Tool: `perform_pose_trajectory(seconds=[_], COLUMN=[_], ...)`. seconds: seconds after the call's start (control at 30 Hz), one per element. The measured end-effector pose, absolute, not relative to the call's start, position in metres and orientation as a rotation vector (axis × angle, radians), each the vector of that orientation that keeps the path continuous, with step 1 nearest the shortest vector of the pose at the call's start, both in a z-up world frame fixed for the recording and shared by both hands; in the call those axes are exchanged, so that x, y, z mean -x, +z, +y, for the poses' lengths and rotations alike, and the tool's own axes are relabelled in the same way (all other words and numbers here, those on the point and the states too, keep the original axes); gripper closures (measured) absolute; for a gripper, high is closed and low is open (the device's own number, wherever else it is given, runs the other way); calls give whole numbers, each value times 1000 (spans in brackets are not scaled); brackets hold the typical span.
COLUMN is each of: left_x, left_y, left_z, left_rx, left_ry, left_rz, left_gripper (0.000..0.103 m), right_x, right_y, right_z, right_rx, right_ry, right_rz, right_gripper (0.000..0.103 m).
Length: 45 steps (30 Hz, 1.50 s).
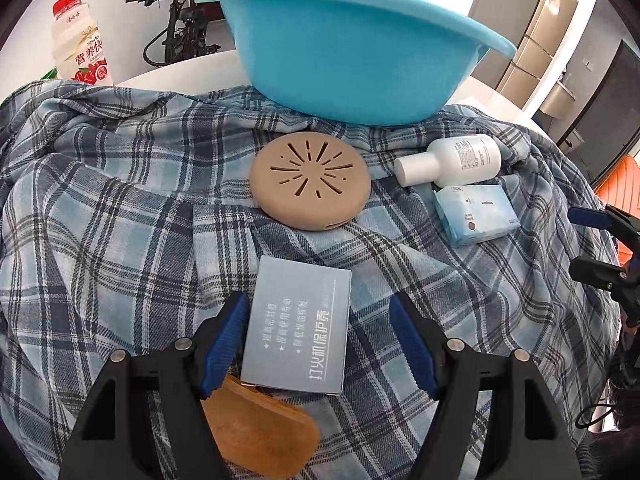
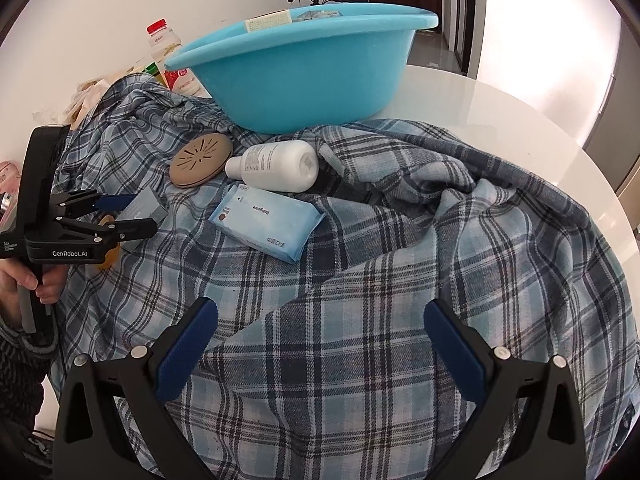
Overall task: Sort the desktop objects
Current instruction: 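Lift the grey-blue box off the shirt with the left gripper, then move the right gripper toward the blue wipes pack while the left gripper holds the box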
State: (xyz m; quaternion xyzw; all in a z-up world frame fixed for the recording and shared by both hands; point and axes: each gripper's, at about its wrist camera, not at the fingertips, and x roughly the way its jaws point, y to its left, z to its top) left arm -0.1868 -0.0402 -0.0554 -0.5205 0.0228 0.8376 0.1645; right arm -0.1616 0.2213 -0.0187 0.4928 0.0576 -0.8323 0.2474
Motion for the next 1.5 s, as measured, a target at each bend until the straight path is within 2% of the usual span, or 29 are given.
perform_pose_trajectory(seconds=[0.03,0.07,0.1,0.2,0.77,1.17,1.27,1.37,1.5], left_x=[188,189,190,192,166,142,134,125,117], left_y=[-56,-57,-56,-53,-5,-5,-1,4,3], left_z=[-40,-41,-42,-49,-45,-45,-39,-26,-7], left_rx=[1493,1505,1512,1521,1397,1381,1349,1315,1294], left_ry=[2388,2401,2410,2425,2483,2455,2420,2388,2329], left_rz=[65,68,58,8,60,6,2,49,99], left_gripper=[34,50,51,52,52,52,52,52,52], right_x=[162,163,163,163,157,150,147,144,145], right_y=[-19,-20,-20,-22,-15,1,6,9,12], right_z=[223,224,224,225,219,194,189,183,181], right_rx=[-1348,-1352,-1355,-1359,-1324,-1242,-1205,-1172,-1175], right_ry=[-2269,-2269,-2268,-2264,-2260,-2232,-2199,-2138,-1986], right_rz=[151,145,141,135,140,224,186,127,-51], right_gripper=[0,0,0,0,0,0,1,6,7])
